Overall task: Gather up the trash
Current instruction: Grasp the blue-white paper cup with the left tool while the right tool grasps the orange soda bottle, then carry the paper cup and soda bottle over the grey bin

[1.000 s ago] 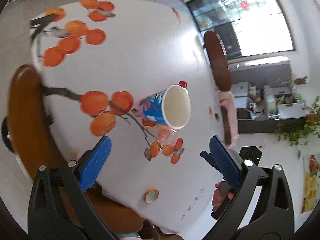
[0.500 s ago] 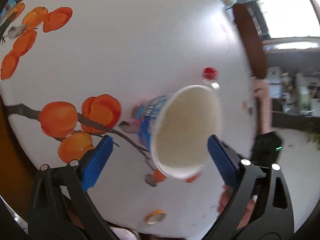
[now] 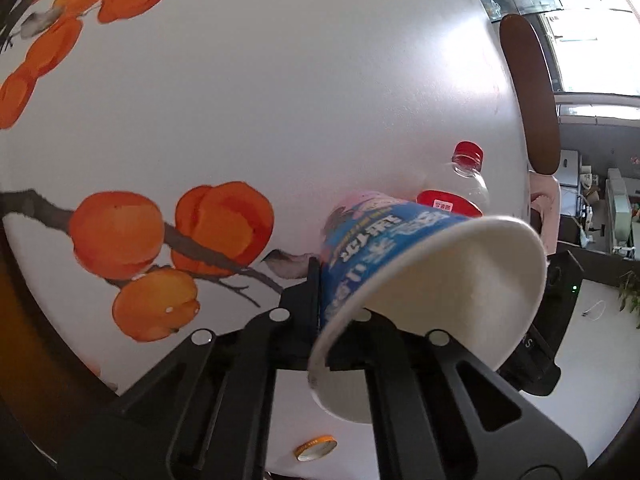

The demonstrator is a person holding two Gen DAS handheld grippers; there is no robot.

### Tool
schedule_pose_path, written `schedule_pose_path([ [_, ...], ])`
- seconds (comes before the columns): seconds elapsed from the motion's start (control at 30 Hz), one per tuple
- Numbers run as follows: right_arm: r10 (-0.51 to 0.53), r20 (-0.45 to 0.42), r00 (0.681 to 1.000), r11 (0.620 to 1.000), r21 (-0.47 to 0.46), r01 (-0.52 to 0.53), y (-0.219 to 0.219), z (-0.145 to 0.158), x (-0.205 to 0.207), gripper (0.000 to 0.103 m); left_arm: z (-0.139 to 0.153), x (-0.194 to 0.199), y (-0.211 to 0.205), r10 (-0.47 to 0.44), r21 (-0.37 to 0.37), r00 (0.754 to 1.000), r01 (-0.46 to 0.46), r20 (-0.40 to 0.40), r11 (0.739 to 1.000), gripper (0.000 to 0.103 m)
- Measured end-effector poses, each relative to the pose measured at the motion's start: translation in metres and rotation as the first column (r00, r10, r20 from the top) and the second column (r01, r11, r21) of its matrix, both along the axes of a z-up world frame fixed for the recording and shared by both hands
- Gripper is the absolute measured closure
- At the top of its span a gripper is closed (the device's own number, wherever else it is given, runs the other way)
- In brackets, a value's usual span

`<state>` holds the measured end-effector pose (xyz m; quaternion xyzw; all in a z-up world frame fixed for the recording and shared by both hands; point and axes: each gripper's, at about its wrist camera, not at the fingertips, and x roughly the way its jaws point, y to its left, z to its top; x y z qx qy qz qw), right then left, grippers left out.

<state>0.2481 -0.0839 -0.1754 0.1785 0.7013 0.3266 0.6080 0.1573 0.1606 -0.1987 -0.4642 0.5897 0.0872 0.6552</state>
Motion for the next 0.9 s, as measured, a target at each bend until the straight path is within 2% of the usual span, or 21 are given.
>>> schedule_pose_path([
  [0.17, -0.012, 0.033, 0.999, 0.998, 0.058, 0.01, -0.018, 0.024, -0.002, 0.042, 0.024, -0.016, 0.008, 0.01, 0.019, 0.999, -0.011, 0.046, 1.0, 0.103],
  [0.3, -0.004, 0.061, 0.998, 0.99, 0.139, -0.005, -0.025, 0.059, -0.008, 0.042, 0.054, -0.041, 0.025, 0.029, 0.033, 0.993, -0.032, 0.113, 0.999, 0.103],
  [0.4, 0.069, 0.09, 0.994, 0.975, 0.203, -0.086, -0.009, 0.088, -0.025, 0.042, 0.079, -0.076, 0.048, 0.072, 0.034, 0.983, -0.078, 0.167, 0.996, 0.103],
  [0.5, 0.168, 0.115, 0.979, 0.944, 0.267, -0.194, 0.026, 0.113, -0.057, 0.042, 0.102, -0.13, 0.08, 0.153, 0.035, 0.964, -0.164, 0.219, 0.986, 0.103],
  [0.6, 0.295, 0.134, 0.946, 0.894, 0.311, -0.322, 0.084, 0.131, -0.102, 0.042, 0.117, -0.201, 0.117, 0.249, 0.067, 0.94, -0.271, 0.235, 0.96, 0.103],
  [0.7, 0.398, 0.147, 0.906, 0.845, 0.325, -0.424, 0.134, 0.14, -0.146, 0.042, 0.112, -0.263, 0.147, 0.332, 0.116, 0.921, -0.359, 0.205, 0.926, 0.103],
  [0.8, 0.519, 0.164, 0.839, 0.781, 0.309, -0.543, 0.201, 0.144, -0.208, 0.042, 0.089, -0.338, 0.183, 0.43, 0.118, 0.891, -0.447, 0.149, 0.887, 0.103],
  [0.9, 0.594, 0.161, 0.788, 0.739, 0.278, -0.614, 0.252, 0.136, -0.258, 0.042, 0.056, -0.41, 0.209, 0.501, 0.117, 0.861, -0.508, 0.086, 0.853, 0.103],
])
